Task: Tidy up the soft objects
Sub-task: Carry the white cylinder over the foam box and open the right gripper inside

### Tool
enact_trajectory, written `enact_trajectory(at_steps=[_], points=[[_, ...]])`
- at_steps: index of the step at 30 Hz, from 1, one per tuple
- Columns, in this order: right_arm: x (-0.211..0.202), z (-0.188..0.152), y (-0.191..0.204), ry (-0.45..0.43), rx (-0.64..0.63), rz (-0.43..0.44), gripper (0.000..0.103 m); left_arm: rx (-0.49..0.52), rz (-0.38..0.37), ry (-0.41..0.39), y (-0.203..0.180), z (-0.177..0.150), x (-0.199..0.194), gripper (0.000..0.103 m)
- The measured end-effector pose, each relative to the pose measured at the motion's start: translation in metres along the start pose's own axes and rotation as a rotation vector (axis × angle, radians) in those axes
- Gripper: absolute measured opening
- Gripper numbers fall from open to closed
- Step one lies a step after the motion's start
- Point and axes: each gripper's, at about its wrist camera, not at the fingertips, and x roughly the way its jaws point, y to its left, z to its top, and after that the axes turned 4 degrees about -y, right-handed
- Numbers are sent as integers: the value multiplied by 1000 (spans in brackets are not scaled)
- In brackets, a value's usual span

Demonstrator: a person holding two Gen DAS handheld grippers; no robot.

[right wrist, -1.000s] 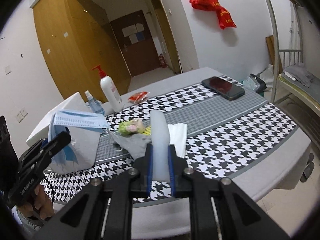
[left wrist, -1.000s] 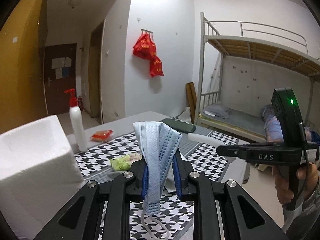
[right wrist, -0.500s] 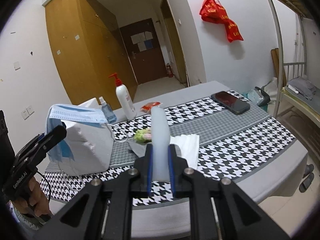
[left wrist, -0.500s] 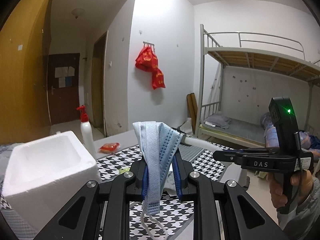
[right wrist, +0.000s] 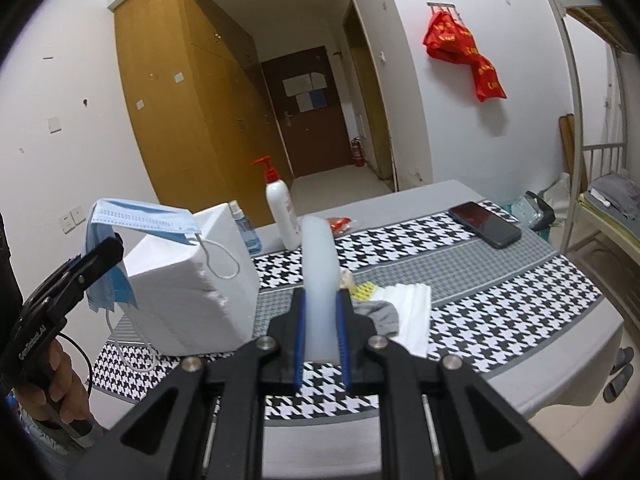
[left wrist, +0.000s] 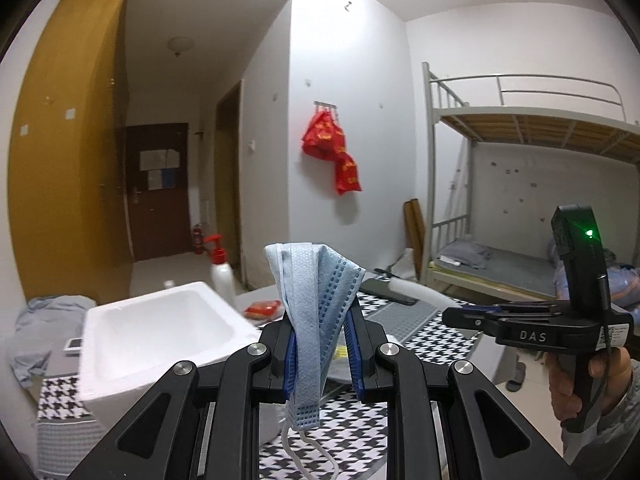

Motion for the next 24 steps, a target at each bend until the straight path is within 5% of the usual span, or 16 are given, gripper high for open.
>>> enact_trajectory(at_steps=[24], points=[[46,14,77,22,-109,164,17,-43,255,-1,58,3,-46,22]])
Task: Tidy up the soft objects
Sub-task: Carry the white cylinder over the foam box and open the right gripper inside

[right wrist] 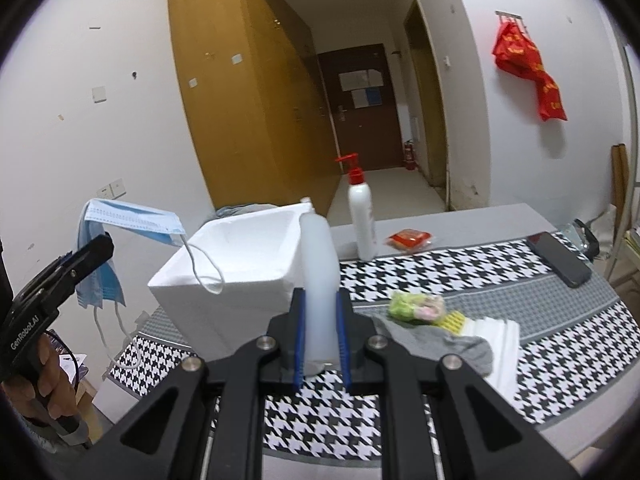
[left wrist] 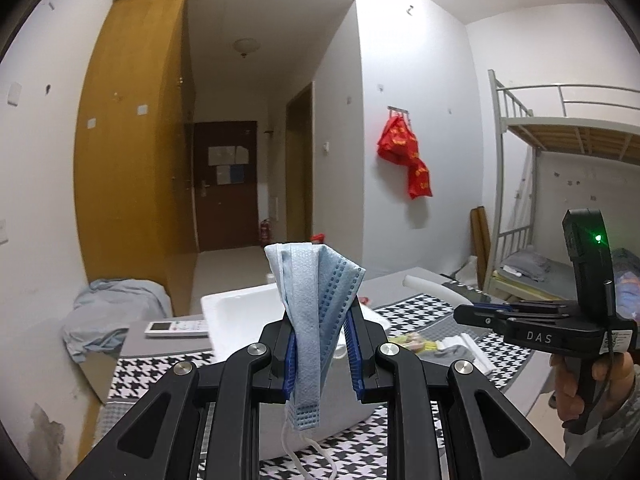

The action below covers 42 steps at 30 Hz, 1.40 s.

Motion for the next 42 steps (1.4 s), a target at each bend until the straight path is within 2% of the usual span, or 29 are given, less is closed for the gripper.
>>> enact_trajectory(at_steps=[15,25,42], points=[[34,19,38,19,-78,97,17,-50,154,-26,38,0,-26,22],[60,25,66,50,-120,162,17,-87,242,-5,60,-10,-40,22],[94,32,91,81,-128,191,18,-104,256,15,69,-13,-38,22]])
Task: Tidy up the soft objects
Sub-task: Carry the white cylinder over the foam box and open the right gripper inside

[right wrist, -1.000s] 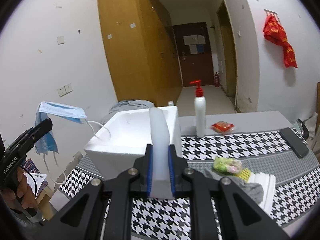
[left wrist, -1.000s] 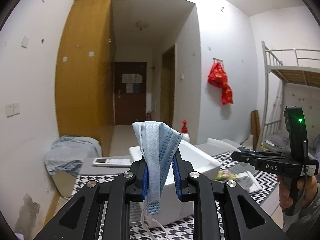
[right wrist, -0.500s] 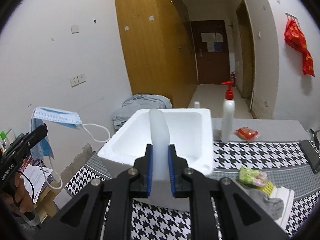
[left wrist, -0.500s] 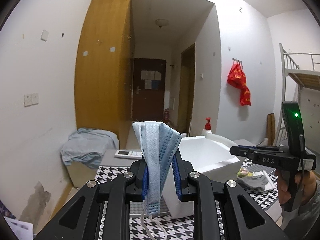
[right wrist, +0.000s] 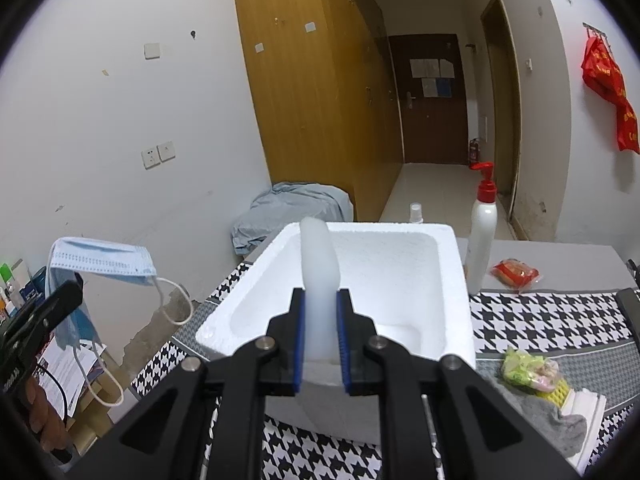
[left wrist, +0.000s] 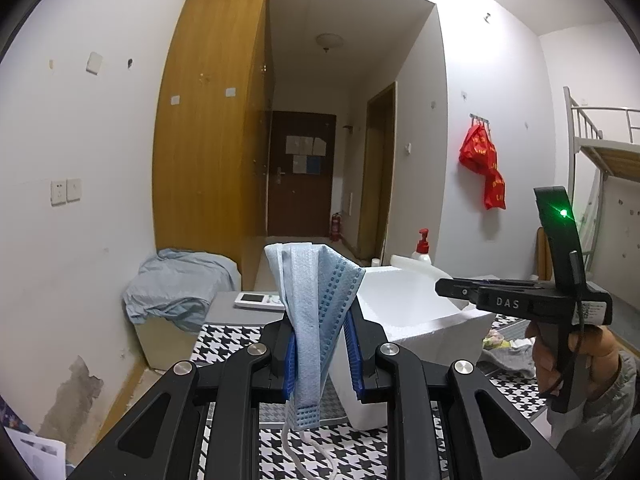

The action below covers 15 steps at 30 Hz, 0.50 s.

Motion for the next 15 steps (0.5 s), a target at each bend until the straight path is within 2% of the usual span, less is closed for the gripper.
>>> enact_trajectory(at_steps=[5,7,8,9,11,12,15], points=[[10,1,2,15,2,-8,22,-4,5,5,3,-1,2,22],[14,1,2,26,-1,-19,29,-5,6,9,2,0,4,22],[15,1,2,27,1,-16,43,-3,6,10,2,-1,4,22],[15,1,1,24,6,-14,62,-3,6,10,2,-1,4,22],[13,1,0,6,11,-23,81,-1,4,13,2,-1,6,22],[10,1,0,-8,15,-29,86,-2,5,13,3,-1,7,22],[9,1,-1,-7,13,-22,87,-7,0,15,4,-1,9,22]])
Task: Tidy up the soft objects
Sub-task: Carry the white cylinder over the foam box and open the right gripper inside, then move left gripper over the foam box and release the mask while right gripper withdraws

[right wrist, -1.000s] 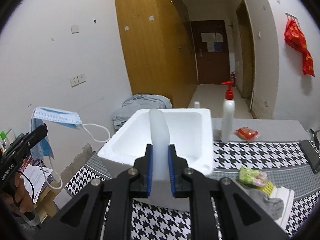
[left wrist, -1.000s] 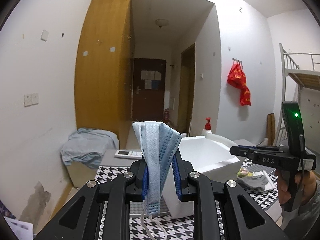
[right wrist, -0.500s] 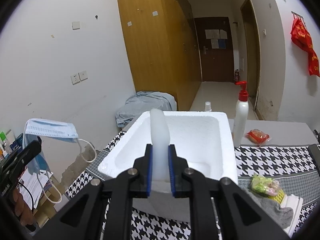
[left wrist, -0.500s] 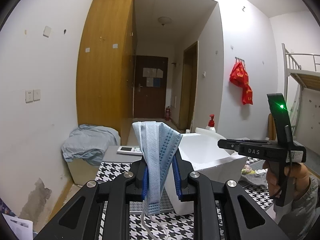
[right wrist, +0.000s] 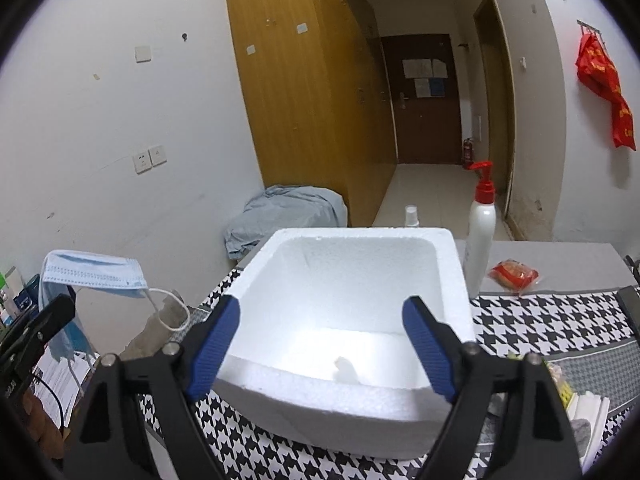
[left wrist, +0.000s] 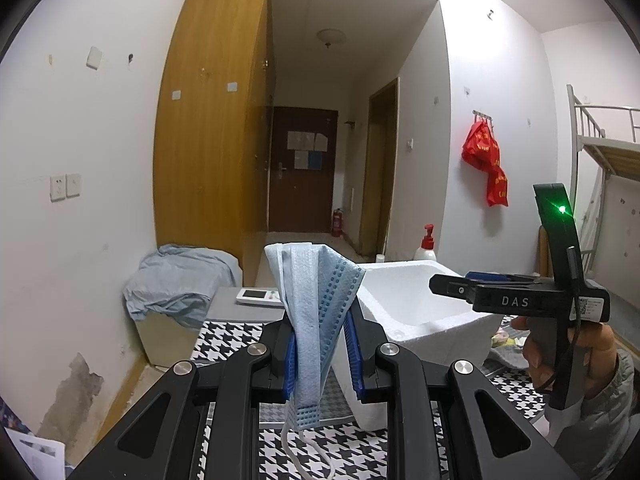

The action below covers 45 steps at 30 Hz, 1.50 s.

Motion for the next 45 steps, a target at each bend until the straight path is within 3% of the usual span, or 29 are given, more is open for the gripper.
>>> enact_trajectory(at_steps=[6,22,45], points=[[0,-2,0,2,-14,-22,92,2,-5,-1,0,1,3,22],[-27,-6,-14,-33,-15,-51,93,23,-53,-28,-10,15,7,22],[-96,-38,-72,-68,56,-262,93,72,-185,-5,-52,32,61,22]])
